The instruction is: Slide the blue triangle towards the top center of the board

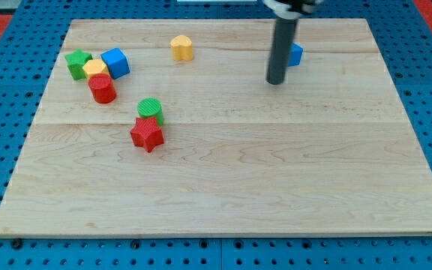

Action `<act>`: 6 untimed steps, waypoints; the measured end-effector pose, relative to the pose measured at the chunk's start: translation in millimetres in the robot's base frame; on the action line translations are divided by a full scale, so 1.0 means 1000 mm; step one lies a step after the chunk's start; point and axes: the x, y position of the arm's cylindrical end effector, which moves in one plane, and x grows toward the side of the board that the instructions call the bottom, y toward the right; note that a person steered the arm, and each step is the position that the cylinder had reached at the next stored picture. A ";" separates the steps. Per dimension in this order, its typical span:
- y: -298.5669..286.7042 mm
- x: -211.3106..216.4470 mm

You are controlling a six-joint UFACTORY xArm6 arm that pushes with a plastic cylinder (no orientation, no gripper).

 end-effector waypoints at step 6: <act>0.044 -0.109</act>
